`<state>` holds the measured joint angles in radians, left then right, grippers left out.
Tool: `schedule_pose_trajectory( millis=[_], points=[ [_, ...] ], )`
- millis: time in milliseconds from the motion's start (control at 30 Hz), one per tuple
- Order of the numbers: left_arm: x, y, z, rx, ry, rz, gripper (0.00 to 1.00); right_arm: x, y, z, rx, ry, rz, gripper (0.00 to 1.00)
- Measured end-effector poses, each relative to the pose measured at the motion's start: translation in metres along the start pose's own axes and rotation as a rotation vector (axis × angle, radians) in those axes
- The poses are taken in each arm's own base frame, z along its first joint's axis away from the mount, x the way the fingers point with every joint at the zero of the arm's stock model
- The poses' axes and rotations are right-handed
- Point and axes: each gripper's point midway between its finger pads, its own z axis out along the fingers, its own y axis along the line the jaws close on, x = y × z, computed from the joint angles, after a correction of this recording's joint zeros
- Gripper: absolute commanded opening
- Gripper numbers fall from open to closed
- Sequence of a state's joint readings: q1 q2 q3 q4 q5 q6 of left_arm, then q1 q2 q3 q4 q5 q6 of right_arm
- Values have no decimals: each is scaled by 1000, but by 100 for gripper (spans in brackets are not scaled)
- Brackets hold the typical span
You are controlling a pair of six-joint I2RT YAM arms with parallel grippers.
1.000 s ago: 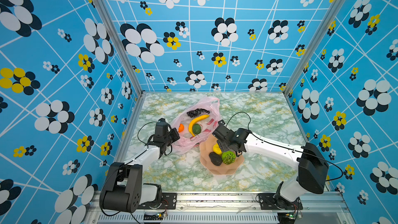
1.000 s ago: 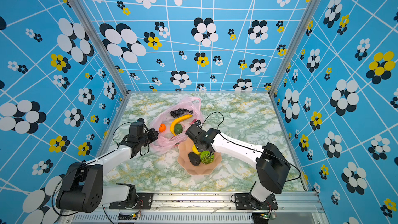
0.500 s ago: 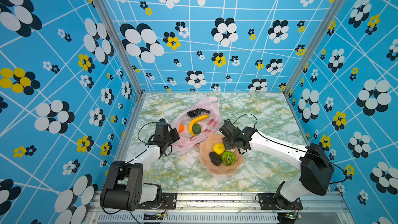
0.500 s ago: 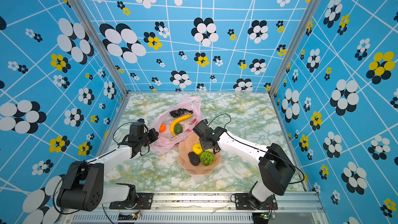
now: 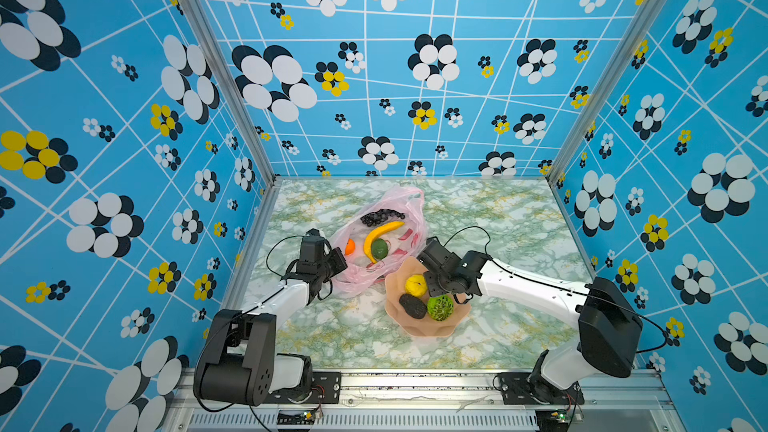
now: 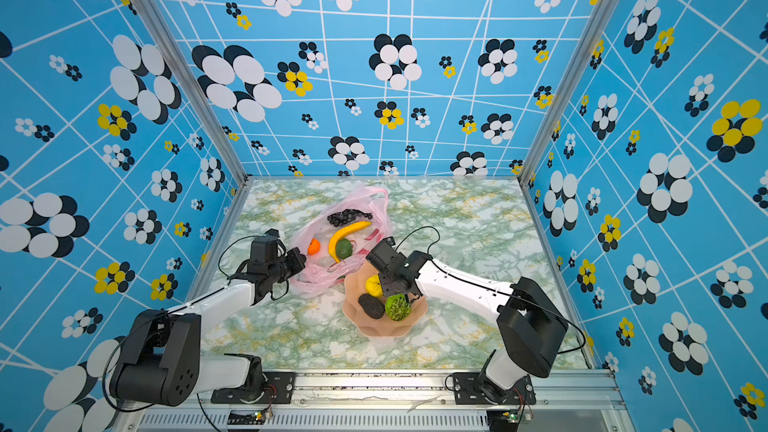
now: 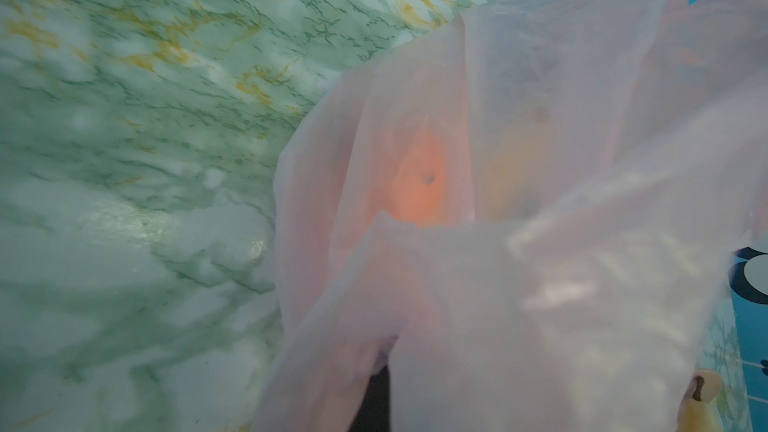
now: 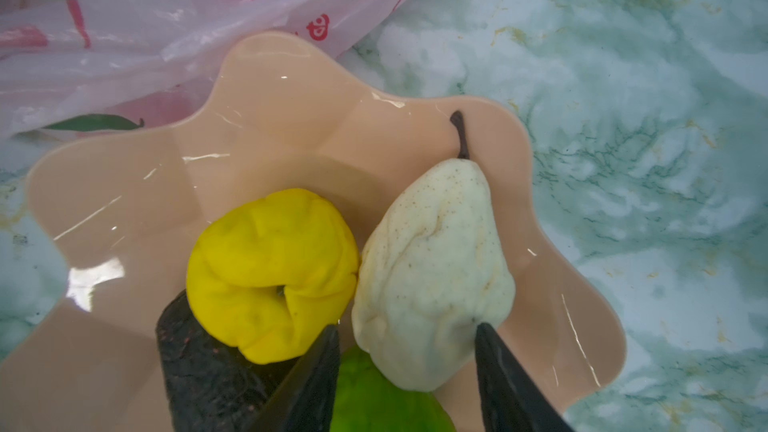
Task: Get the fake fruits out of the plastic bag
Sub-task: 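Open the right gripper and move it back over the bag opening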
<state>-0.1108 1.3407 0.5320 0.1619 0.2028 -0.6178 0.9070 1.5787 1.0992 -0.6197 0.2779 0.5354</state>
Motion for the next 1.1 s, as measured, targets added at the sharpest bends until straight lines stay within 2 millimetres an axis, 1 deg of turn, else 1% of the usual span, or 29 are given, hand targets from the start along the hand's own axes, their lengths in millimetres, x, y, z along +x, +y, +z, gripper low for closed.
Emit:
schedule_pose_trajectory(
  millis=[367,433,500,533,600,700,767,833,933,1000,1100],
  points=[
    [1,-1,0,7,5,0,0,1,1,-1,2,-3,0,55],
    [1,-1,0,9,6,0,0,0,1,-2,3,-6,-4,57],
    [1,-2,0,10,7,1,0,-6,3,-6,-4,-17,-5,58],
    [1,-2,0,12,8,1,0,-11,5,-9,-12,-27,-4,58],
    [2,-3,0,14,9,1,0,-27,14,-17,-39,-56,0,59],
    [2,-2,0,13,9,1,0,-63,38,-27,-102,-120,11,60],
    [2,-2,0,12,9,1,0,-84,52,-29,-133,-150,17,60],
    [1,-1,0,5,6,0,0,-102,67,-25,-157,-167,18,61],
    [1,4,0,-20,2,-1,0,-124,87,-13,-177,-180,15,61],
    [2,6,0,-30,5,-3,0,-134,98,-3,-185,-181,10,61],
    [3,7,0,-34,8,-4,0,-141,109,15,-185,-169,1,61]
  ],
)
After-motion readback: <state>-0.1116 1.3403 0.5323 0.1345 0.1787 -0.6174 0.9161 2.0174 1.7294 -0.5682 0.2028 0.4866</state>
